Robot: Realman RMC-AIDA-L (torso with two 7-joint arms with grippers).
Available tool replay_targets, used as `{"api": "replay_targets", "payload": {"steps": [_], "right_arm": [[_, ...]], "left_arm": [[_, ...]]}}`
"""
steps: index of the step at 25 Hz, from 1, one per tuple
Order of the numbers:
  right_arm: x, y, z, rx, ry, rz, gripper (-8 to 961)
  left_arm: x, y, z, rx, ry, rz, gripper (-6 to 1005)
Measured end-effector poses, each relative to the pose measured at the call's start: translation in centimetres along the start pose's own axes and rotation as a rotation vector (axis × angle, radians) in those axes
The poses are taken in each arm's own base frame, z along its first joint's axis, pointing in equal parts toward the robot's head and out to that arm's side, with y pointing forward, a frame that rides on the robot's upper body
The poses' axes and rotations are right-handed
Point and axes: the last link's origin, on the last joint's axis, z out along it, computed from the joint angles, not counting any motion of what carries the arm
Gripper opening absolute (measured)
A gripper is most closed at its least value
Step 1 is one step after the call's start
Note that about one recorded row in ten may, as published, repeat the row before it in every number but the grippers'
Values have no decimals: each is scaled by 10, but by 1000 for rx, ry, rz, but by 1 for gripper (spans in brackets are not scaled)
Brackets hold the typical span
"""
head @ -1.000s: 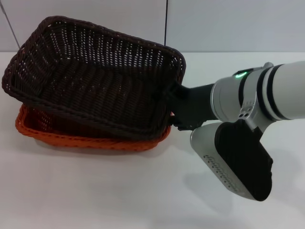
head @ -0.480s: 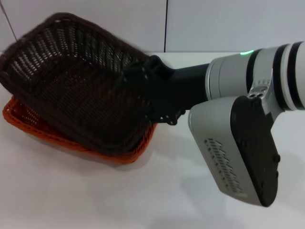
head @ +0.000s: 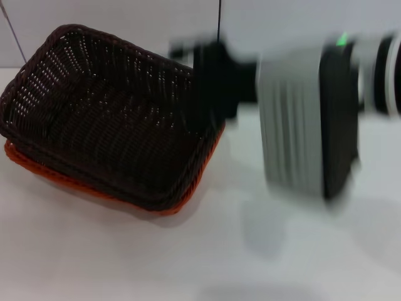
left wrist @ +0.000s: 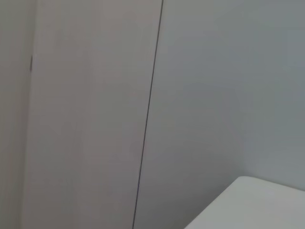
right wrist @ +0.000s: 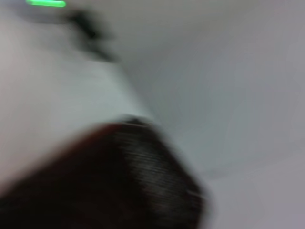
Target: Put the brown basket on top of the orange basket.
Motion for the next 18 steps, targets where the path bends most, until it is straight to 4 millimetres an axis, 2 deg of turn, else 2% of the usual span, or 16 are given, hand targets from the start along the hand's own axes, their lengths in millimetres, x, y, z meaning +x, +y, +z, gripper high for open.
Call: {"api": "replay_targets", "payload": {"steps": [3,4,5,8,9,10,11,14,18], "right_arm": [[31,-29,3,251,46,184,625],[54,-37,4,391,65,314,625],[54,-37,4,391,65,314,625],[88,-39,-2,592,52,581,625],[110,-32,-6,705,69,702,625],[110,-32,-6,705,69,702,625],[122,-26,-8,766,93,744,625],[155,3,-15,923,185,839,625],[184,44,-31,1102,218,1003,625]], "left_arm": [[1,2,2,-3,5,-4,790],[2,3,3,-3,7,-5,790],[2,3,3,-4,10,-6,790],[5,6,5,-11,24,-9,790],[6,6,6,-13,27,-10,790],[7,8,7,-17,30,-10,790],[8,9,8,-21,32,-11,790],[9,13,10,-30,38,-12,790],[12,16,13,-34,48,-16,790]]}}
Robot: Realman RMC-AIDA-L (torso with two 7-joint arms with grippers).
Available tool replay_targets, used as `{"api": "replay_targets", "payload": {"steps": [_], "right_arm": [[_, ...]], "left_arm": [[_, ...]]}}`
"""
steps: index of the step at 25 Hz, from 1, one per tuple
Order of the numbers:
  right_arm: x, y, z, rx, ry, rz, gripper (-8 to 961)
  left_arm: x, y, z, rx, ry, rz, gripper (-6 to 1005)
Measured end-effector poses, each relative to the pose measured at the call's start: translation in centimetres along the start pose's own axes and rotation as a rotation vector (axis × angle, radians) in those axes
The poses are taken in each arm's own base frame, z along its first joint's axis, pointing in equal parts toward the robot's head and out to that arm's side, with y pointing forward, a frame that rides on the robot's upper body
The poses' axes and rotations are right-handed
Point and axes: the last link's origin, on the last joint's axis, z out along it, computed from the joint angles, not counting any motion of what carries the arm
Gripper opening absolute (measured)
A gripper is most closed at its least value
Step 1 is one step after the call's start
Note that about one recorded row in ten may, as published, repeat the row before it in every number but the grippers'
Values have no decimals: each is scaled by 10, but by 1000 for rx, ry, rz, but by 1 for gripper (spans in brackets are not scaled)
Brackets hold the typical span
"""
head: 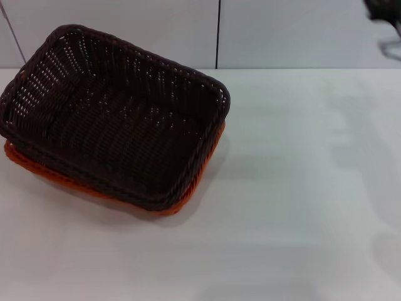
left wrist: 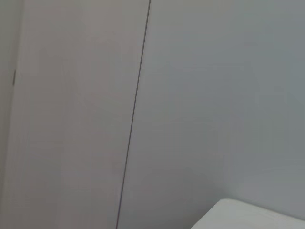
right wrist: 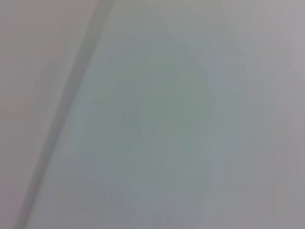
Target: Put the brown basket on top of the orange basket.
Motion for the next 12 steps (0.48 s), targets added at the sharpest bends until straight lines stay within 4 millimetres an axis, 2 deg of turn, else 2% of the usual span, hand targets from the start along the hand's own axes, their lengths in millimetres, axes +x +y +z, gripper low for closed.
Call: {"api": "replay_targets", "payload": {"steps": [4,5,6,7,11,12], "right_arm": [[46,-26,-28,150,-32,117,625],[59,-29,-38,165,-45,123,625],[77,-36,-56,183,-92,134,625],[77,-36,-56,183,-92,134,625],[101,-57,-91,235,-134,168,625],[101,-57,-91,235,-134,168,625]], "left_arm": [[4,3,3,-9,22,-3,790],[5,4,3,-12,27,-2,790],[7,5,3,-19,43,3,790],[7,5,3,-19,43,3,790],[13,5,1,-27,88,10,791],[13,5,1,-27,88,10,791]]}}
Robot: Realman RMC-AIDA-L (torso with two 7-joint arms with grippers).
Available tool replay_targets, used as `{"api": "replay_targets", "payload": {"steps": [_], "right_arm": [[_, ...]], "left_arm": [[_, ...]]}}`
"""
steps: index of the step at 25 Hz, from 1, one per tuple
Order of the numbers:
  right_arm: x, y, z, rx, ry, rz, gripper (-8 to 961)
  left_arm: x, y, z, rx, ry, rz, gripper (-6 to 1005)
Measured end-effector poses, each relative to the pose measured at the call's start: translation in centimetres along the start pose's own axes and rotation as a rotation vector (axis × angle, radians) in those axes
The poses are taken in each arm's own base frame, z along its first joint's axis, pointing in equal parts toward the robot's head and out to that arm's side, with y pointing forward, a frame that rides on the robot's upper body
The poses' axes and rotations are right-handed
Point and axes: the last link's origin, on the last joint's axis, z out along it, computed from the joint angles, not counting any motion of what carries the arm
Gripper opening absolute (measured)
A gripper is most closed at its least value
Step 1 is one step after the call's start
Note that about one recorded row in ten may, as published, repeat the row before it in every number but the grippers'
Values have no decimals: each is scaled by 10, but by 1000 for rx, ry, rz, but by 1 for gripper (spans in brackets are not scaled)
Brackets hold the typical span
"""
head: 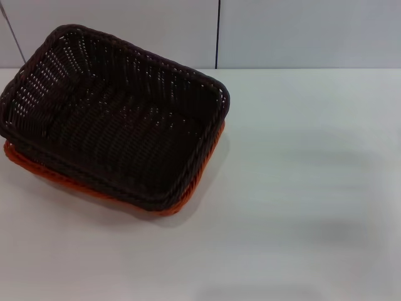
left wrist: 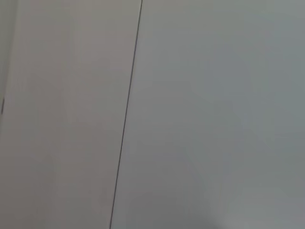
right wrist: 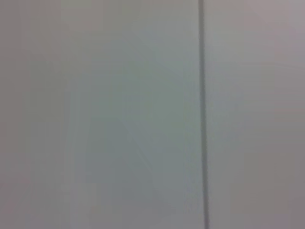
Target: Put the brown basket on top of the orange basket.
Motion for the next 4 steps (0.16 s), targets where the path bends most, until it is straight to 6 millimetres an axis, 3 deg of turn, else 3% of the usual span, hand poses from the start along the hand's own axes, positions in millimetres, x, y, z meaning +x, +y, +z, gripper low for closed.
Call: {"api": "replay_targets", "payload": {"steps": [4], "right_arm": [[10,-17,-14,65,47,-4,625]], "left_arm": [[7,0,-4,-8,55,3,791]]}}
